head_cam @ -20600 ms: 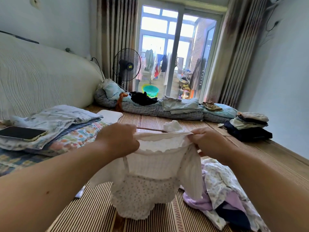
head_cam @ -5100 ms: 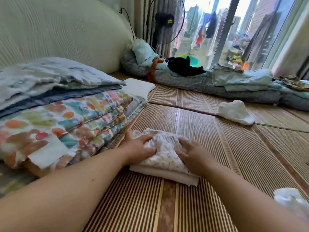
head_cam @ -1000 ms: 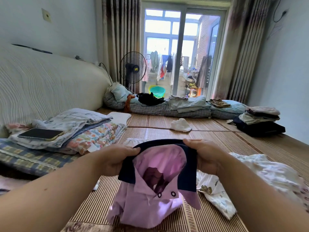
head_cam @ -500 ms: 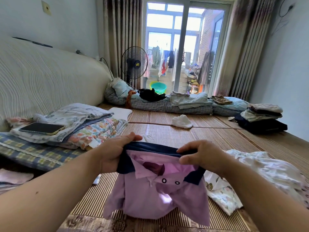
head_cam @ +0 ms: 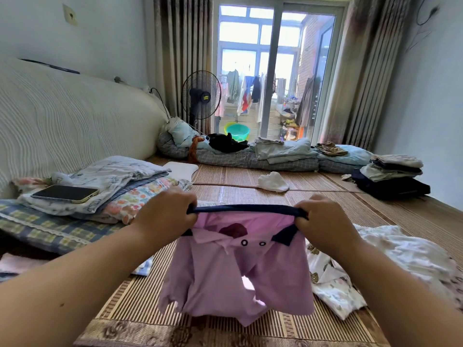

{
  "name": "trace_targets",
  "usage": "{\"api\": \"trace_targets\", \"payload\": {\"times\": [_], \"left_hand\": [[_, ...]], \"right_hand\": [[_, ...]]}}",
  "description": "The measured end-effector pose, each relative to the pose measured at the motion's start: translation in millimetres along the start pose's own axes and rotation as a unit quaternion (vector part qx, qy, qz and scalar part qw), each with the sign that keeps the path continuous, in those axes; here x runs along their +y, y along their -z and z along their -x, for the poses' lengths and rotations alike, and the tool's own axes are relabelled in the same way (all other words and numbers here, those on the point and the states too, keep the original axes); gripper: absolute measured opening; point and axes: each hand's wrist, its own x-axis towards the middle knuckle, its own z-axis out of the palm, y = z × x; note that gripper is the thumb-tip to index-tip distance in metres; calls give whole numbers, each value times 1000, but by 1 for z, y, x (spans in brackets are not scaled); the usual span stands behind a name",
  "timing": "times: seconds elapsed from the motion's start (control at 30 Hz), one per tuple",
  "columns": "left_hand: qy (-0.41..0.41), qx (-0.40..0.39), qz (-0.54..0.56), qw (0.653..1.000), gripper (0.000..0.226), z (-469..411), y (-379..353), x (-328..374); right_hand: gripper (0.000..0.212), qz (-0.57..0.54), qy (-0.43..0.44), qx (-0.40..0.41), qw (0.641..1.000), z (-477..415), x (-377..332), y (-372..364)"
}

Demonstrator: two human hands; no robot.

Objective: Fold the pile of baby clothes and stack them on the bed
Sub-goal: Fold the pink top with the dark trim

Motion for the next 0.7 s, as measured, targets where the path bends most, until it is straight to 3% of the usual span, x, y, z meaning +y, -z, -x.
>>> {"api": "trace_targets", "payload": {"times": [0.1,0.2,0.43,0.53,0.63,0.7], "left_hand": [[80,10,38,996,14,-9,7,-4],[184,37,230,955,22,-26,24,6],[198,97,490,843,23,-66,96,41],[169,75,591,786,22,-71,118,50],[142,36,586,797,18,-71,124,46],[123,-54,581,803,11,-68,122,37]], "right_hand": [[19,-99,-76,8,992,-8,-5,11],[22,-234,-101,18,967,-23,-11,26],[22,-241,-44,140,959,-64,-28,95],[18,-269,3,160,950,-71,-33,121],[19,-289,33,132,948,-70,-31,133],[21,-290,46,100,951,-71,-23,132]]}}
